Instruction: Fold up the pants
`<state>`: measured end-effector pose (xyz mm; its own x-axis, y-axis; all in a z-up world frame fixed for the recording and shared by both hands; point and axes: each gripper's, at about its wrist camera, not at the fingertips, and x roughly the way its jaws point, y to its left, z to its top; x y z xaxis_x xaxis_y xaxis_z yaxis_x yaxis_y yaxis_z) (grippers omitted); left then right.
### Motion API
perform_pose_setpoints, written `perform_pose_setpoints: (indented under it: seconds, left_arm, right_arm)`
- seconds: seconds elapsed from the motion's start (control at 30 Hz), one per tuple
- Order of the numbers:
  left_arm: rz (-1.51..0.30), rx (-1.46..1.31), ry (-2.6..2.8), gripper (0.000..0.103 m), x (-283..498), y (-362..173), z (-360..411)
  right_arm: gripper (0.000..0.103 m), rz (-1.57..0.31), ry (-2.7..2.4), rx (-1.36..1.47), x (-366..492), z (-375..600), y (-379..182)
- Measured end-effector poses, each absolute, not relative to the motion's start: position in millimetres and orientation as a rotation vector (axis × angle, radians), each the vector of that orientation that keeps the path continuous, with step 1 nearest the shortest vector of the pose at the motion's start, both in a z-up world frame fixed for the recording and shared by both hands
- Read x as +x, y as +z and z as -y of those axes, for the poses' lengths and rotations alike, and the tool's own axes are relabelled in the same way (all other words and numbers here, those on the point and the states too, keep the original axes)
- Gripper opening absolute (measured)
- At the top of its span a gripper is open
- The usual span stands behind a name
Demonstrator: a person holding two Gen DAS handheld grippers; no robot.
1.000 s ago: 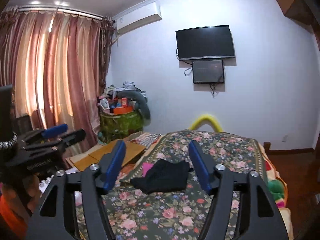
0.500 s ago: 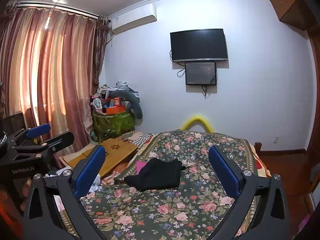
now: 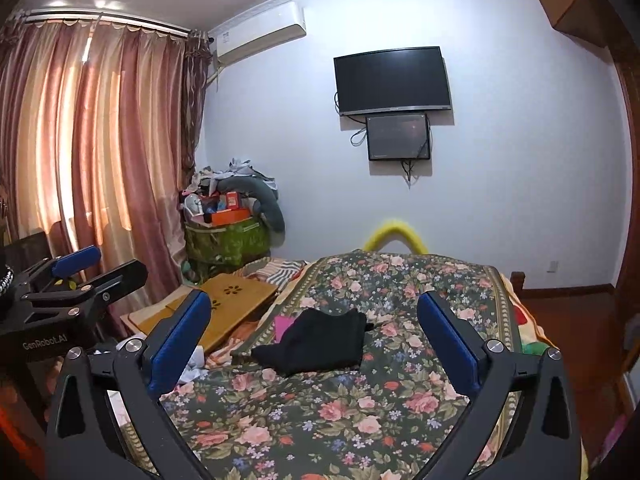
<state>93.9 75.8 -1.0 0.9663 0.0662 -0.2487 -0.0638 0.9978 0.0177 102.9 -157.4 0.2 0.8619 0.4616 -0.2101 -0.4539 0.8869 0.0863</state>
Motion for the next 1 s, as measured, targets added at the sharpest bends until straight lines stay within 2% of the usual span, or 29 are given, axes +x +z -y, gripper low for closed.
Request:
perform_pose_setpoints:
  seconds: [1.0]
  left_arm:
    - [-0.259, 0.016, 0.035, 0.103, 97.3, -4.6, -79.5]
  right_arm:
    - [0.102, -0.227, 0.454, 0.029, 96.9, 155.7, 1.6]
